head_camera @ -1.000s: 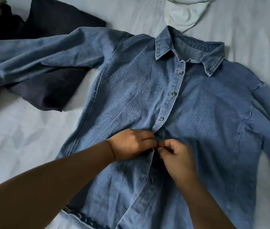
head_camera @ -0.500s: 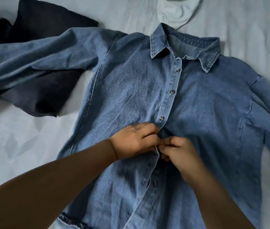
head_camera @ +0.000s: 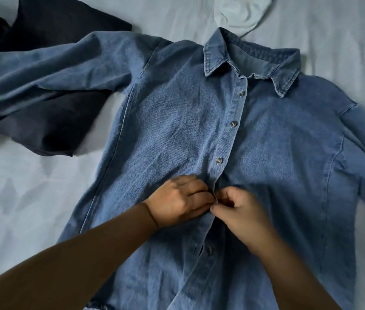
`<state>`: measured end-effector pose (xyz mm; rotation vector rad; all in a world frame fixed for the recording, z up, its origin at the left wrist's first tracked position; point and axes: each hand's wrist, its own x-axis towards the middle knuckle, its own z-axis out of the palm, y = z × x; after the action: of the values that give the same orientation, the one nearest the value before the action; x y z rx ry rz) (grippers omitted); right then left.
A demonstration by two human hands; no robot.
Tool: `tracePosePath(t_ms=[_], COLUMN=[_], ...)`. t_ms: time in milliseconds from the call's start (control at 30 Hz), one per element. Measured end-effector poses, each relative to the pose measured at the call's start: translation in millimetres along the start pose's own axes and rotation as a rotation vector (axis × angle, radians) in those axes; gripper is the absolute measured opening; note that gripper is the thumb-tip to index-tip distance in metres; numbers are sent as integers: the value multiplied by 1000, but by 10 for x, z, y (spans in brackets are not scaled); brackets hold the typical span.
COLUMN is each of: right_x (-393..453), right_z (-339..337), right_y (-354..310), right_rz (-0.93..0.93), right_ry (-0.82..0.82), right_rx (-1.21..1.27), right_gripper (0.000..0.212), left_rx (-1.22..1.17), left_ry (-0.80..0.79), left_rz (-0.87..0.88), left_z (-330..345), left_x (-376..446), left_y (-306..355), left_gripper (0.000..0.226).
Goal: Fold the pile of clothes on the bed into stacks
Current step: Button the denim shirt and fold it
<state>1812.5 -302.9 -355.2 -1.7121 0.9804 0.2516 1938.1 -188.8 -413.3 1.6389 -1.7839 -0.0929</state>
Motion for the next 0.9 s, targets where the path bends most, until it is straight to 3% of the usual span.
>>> tracePosePath(t_ms=[167, 367, 500, 633, 900], right_x=[-26, -5, 7, -23, -42], right_z=[-9, -11, 23, 36, 101], right_y=[-23, -46, -36, -93, -24], right_rz=[-128, -170, -208, -301, -317], right_ry=[64, 132, 181, 159, 213], right_rx=[-165, -227, -225, -403, -338], right_gripper=[28, 18, 38, 51, 51], left_rx=[63, 81, 94, 108, 113], left_ry=[37, 76, 91, 94, 80], left_rz=[6, 33, 39, 39, 60], left_z=[16, 37, 47, 64, 74], left_x=[40, 25, 21, 6, -10], left_y=[35, 23, 23, 16, -11], left_gripper=[19, 16, 16, 16, 16])
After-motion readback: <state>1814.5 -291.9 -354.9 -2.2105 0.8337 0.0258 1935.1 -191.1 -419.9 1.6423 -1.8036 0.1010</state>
